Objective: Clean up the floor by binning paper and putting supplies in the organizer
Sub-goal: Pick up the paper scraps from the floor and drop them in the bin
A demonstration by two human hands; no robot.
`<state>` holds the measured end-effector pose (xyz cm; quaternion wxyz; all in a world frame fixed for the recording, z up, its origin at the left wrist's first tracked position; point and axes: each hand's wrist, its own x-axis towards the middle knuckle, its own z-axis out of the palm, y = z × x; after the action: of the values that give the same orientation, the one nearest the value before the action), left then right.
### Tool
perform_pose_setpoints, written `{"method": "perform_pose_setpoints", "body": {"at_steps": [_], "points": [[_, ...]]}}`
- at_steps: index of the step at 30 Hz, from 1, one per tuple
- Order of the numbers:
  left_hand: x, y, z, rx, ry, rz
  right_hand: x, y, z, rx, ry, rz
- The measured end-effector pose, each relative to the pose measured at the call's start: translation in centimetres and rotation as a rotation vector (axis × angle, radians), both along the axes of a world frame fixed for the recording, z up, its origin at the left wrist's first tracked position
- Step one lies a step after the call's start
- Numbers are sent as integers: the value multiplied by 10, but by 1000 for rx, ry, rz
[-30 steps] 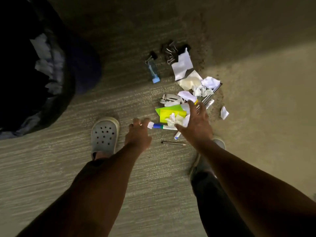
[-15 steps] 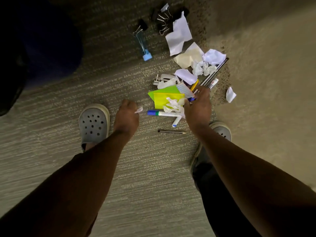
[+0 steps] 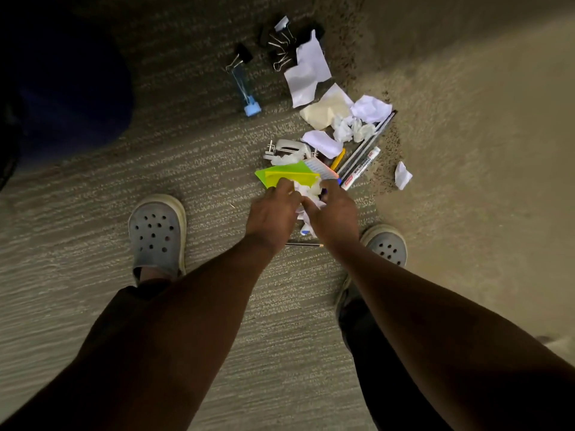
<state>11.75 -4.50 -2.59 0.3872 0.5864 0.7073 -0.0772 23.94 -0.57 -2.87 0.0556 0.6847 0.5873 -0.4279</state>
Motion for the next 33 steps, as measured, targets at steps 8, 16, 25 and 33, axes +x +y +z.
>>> {"method": "perform_pose_setpoints", "body": {"at_steps": [8,16,25,33], "points": [[-2,-15,-8,19,-116,164,2,4,-10,-17,-80,19],[-6,5,19,264,-154,235,48,43,21,91,-184,-188],[-8,80,40,562,-163,355,110,80,10,332,-234,-494],[-23,159,-6,290,-58,96,115,64,-20,177,-304,-5]]}}
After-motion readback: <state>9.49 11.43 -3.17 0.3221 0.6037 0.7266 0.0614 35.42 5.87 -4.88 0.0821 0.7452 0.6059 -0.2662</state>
